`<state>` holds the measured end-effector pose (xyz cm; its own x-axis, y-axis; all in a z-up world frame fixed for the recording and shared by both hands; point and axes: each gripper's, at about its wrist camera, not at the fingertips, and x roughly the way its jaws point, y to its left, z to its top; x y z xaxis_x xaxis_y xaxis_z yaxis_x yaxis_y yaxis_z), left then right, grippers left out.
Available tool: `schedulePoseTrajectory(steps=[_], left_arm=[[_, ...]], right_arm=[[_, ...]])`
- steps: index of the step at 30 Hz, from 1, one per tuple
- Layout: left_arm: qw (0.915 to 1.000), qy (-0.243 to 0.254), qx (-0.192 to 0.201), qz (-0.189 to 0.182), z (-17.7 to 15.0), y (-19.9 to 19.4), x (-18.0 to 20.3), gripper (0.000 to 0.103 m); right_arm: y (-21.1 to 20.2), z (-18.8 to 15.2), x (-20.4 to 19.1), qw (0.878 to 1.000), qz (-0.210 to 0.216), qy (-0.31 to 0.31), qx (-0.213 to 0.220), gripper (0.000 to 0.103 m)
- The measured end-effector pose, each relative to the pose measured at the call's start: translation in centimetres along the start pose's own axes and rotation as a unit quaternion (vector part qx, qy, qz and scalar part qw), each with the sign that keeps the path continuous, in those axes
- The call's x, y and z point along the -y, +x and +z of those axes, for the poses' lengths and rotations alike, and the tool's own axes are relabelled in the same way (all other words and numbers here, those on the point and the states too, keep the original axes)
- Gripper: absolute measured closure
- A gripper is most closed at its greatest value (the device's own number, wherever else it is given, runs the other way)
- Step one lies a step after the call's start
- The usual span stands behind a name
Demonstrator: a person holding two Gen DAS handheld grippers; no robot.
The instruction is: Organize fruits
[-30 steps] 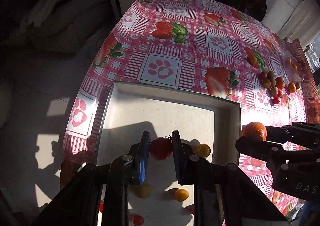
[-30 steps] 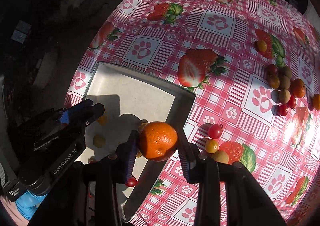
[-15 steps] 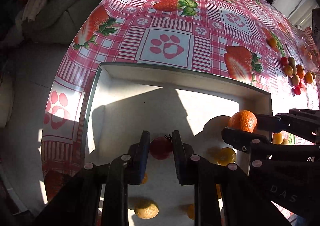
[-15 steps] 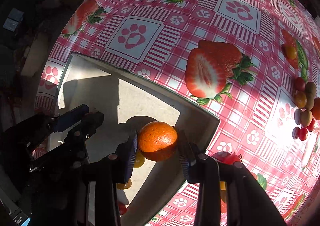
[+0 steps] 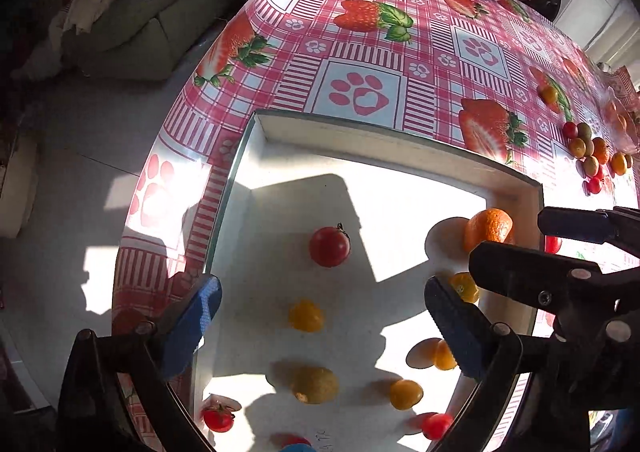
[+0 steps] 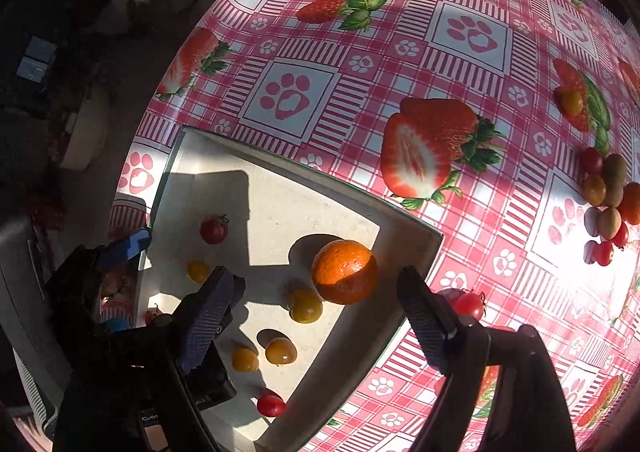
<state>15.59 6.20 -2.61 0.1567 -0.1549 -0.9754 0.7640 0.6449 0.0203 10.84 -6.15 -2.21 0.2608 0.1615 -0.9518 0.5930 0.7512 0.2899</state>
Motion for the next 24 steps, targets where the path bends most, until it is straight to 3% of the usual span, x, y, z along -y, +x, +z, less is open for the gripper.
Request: schedulePoseTrajectory(steps=[4,8,14,24], left_arm=[[0.9998,-0.006,0.014,-0.013,-1.2,-1.7,0.1,0.001],[0.9997,-0.014,-0.011,0.015,-2.3,-2.7,0.3,0.001],[0.9989,0.000,-0.045,0.011,-5.2,-4.4,0.7,0.001],[0.9979,0.028,-0.056,0.014,-8.2,-7.7,1.9,0.001]], right_arm=[[-1.9,-1.6,-0.5,0.999,-0.042,0.004,0.012,0.010],[-3.9,-3.3,-0.9,0.997,-0.073,-0.016,0.018,0.009],[-5.1,-5.3,-1.8,0.995,-0.093,-0.030,0.002,0.008],[-7.2,-8.5,-3.1,0.994,-0.098,-0.043,-0.019,0.008]])
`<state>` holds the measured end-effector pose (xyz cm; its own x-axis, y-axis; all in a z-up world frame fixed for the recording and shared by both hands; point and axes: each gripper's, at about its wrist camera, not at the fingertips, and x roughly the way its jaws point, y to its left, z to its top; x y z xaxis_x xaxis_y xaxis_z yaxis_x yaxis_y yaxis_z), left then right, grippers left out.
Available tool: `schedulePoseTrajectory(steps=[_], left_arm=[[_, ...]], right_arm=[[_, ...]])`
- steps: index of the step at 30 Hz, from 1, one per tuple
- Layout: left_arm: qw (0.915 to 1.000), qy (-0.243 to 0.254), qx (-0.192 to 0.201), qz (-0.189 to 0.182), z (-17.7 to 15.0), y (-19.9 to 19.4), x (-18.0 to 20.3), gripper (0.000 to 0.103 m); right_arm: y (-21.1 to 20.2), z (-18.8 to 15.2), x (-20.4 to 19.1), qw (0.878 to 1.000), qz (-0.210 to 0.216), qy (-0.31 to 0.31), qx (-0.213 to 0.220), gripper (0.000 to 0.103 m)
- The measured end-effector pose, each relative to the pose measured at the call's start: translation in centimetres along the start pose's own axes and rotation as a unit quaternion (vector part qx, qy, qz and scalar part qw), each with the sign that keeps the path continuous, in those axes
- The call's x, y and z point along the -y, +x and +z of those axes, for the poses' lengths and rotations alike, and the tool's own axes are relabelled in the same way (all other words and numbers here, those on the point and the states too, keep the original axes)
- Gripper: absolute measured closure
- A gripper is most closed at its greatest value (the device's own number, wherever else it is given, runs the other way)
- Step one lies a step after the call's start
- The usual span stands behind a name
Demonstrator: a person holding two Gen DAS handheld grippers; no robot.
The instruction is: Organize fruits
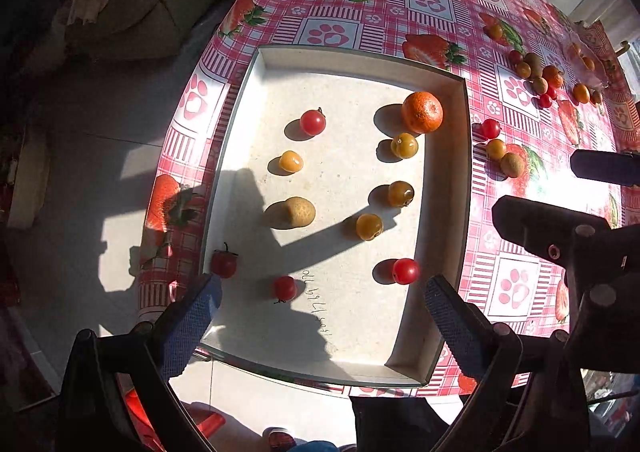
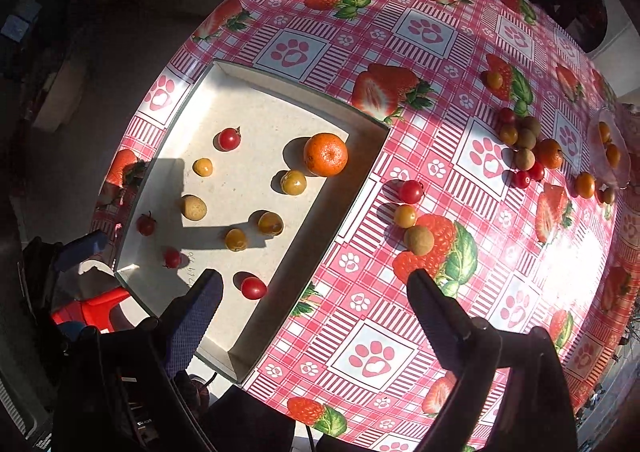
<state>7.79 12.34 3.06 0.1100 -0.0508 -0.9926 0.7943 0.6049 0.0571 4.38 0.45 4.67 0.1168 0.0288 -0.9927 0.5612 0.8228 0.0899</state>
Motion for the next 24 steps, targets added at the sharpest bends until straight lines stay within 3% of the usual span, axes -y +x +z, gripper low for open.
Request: schedulePoseTrajectory(steps=[8,13,24], left_arm=[[0.9994,0.034,0.005,0.008,-1.1,-1.6,1.0,0.001],[0.9995,0.033,0.001,0.003,-1.6,-1.7,1.1,0.001],[0.9995,0.028,0.012,0.004,-1.3,-2.2,0.4,0.001]], right_arm=[[-0.9,-1.5,0.2,1.000,0.003,0.012,-0.009,0.008],[-0.7,-1.9,-0.4,1.000,-0.005,-0.001,-0.024,0.008],[-1.3,-1.2,-0.5,1.000,-0.009,-0.005,-0.015,0.008]])
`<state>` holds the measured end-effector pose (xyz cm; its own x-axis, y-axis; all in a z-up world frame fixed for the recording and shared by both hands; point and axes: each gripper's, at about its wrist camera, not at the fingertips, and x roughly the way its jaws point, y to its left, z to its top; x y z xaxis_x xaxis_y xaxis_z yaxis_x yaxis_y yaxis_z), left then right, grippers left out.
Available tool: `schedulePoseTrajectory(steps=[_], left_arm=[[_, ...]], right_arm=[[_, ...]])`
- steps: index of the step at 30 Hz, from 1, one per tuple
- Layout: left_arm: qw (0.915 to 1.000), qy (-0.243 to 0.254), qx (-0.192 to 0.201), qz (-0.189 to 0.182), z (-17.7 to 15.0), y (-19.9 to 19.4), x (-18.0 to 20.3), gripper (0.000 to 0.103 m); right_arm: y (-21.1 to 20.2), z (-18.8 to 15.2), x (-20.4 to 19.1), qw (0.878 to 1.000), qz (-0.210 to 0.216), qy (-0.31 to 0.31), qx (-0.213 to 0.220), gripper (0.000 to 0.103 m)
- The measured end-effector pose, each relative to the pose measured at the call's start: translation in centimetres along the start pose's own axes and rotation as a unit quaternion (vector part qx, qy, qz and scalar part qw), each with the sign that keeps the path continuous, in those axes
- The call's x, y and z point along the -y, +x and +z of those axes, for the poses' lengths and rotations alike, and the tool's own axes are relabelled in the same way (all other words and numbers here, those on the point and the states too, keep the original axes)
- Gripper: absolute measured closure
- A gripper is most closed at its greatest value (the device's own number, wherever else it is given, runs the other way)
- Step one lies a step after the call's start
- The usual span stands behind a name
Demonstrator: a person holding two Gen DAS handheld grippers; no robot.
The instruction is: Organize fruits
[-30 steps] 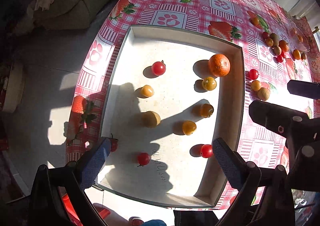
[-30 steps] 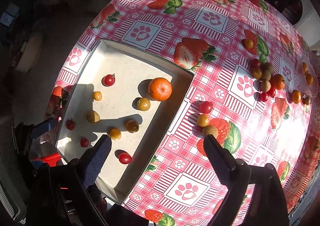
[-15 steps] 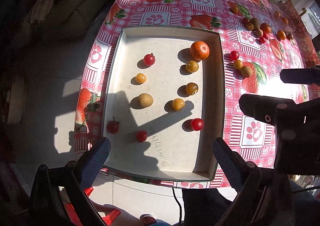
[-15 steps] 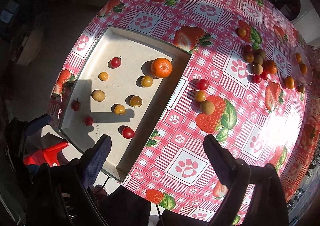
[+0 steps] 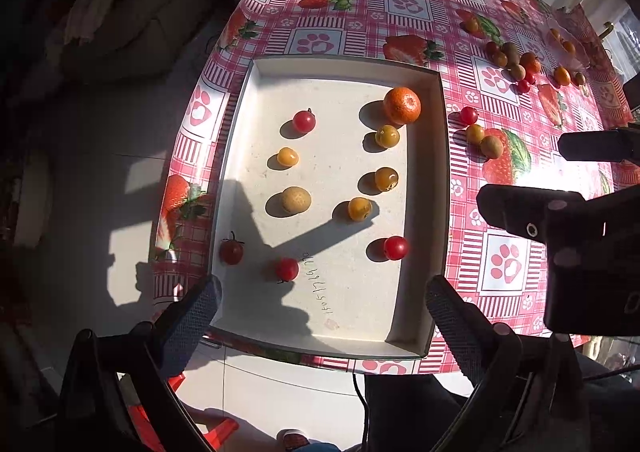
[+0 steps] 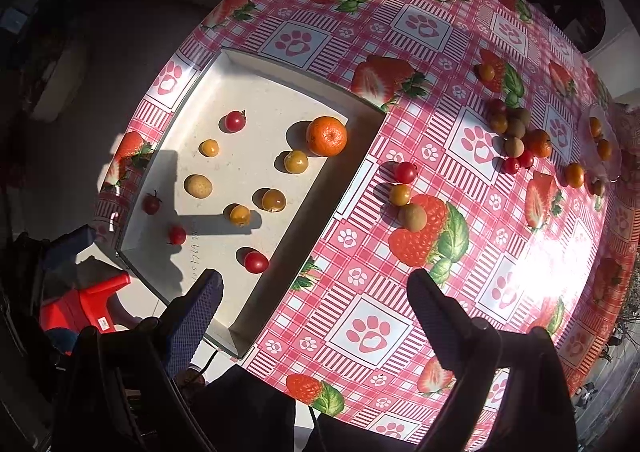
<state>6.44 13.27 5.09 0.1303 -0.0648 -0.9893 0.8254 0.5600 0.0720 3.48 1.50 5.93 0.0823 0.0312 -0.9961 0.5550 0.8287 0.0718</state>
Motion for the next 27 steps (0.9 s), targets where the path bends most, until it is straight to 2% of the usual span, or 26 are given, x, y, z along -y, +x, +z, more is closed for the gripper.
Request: schedulePoseTrajectory(steps=[27], left_arm=[[1.0000,0.003,-0.008,0.001,0.08,0.17,0.27,0.001]], right_arm=[[0.17,0.19,-0.07,1.000,0.003,-0.008,-0.002,0.008]])
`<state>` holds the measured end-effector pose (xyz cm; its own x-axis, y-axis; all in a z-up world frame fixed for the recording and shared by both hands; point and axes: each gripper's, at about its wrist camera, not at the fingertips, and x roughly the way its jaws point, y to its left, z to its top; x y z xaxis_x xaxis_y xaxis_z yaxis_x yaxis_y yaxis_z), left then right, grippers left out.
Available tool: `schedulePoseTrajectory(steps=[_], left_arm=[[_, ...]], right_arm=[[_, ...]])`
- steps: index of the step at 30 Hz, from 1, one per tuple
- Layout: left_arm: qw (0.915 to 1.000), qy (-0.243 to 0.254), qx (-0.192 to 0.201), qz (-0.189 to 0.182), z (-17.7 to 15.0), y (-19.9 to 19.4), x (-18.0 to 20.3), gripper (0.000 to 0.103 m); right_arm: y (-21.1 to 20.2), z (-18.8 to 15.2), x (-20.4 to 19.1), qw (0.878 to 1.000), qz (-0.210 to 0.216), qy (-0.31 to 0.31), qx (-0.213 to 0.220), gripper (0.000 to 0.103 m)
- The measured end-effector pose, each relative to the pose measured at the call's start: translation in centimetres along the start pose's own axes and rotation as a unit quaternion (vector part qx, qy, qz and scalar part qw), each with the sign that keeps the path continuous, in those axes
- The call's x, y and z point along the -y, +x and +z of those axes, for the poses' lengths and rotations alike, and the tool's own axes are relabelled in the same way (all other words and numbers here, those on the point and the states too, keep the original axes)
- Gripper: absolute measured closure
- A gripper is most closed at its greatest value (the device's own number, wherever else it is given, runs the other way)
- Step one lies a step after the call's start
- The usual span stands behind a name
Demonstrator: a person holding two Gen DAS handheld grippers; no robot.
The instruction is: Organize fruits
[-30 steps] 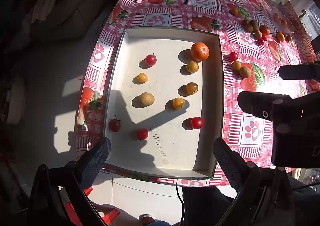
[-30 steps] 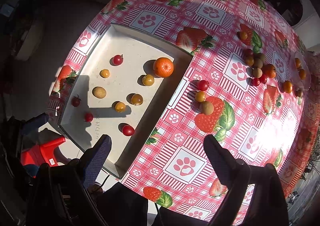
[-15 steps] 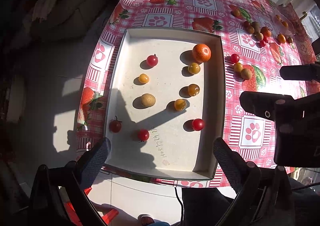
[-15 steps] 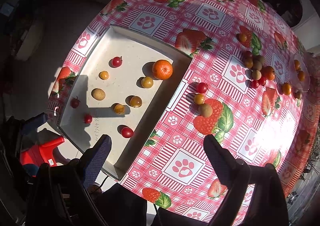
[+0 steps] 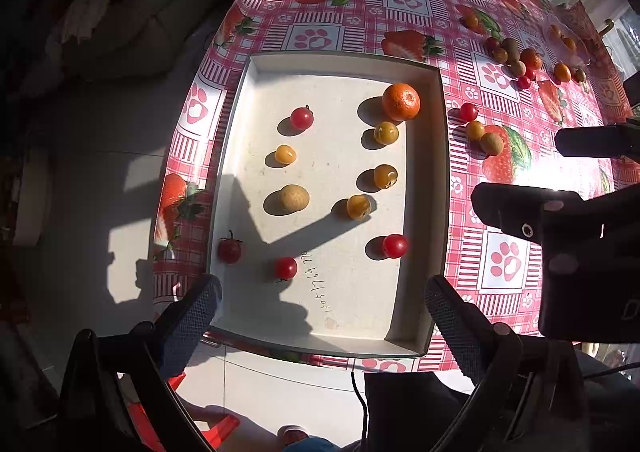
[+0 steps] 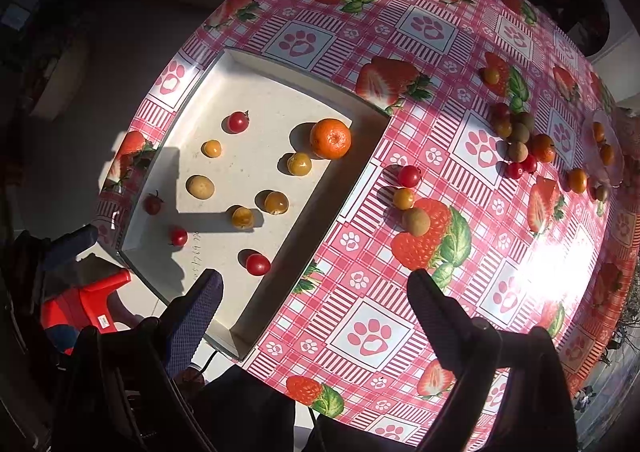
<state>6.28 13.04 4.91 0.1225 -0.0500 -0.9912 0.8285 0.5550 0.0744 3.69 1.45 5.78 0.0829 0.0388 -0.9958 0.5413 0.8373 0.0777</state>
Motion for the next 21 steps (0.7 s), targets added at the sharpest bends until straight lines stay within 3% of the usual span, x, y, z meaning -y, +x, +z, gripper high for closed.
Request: schedulePoseTrajectory(steps=[21], left_arm=[[0.9998,0.015,-0.005,-0.011,0.30,0.39,0.20,0.001]], right_arm=[[0.17,0.04,-0.11,1.000,0.007,-0.004,-0.002,0.008]])
